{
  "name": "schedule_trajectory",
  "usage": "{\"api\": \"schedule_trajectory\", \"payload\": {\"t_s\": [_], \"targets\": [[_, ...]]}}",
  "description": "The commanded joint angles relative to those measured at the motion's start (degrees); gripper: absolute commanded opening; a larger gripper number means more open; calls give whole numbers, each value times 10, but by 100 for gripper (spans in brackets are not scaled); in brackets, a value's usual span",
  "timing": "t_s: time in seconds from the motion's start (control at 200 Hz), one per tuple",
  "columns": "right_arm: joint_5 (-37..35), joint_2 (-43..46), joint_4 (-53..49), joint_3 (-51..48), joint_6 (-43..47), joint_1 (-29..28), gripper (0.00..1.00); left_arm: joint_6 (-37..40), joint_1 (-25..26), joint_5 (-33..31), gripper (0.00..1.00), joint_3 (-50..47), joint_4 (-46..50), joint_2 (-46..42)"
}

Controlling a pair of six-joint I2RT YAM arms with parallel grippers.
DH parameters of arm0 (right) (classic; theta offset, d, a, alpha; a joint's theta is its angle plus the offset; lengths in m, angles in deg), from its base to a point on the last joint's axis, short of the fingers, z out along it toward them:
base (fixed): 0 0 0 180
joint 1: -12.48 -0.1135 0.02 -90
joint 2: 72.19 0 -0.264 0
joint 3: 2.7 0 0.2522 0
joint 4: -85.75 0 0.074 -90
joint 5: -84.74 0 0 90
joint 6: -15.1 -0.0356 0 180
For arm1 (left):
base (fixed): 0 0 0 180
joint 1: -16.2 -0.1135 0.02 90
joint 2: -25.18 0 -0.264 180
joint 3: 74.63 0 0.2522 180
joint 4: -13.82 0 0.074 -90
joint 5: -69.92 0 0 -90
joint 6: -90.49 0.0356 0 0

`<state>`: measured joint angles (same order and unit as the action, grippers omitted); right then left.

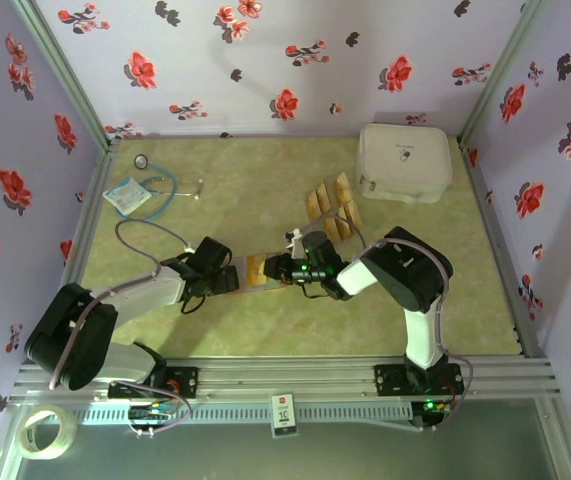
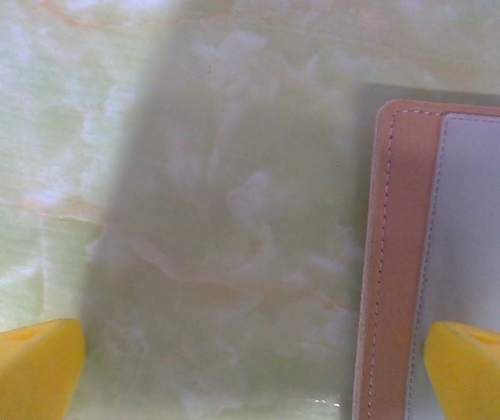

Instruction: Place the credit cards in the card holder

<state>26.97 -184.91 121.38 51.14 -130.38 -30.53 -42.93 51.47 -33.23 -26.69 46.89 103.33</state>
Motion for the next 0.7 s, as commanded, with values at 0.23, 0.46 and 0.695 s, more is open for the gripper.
{"api": "schedule_trajectory", "payload": {"t_s": [0.23,0.46,0.695], "targets": [[-24,0,-69,-21,15,9,2,-10,5,-10,100,-5,28,8],[-23,-2,-74,-21,15,10,0,-10,5,-9,100,-5,25,10],[-4,-12,-60,-16,9,10,0,-9,5,-9,100,-5,22,15]]}}
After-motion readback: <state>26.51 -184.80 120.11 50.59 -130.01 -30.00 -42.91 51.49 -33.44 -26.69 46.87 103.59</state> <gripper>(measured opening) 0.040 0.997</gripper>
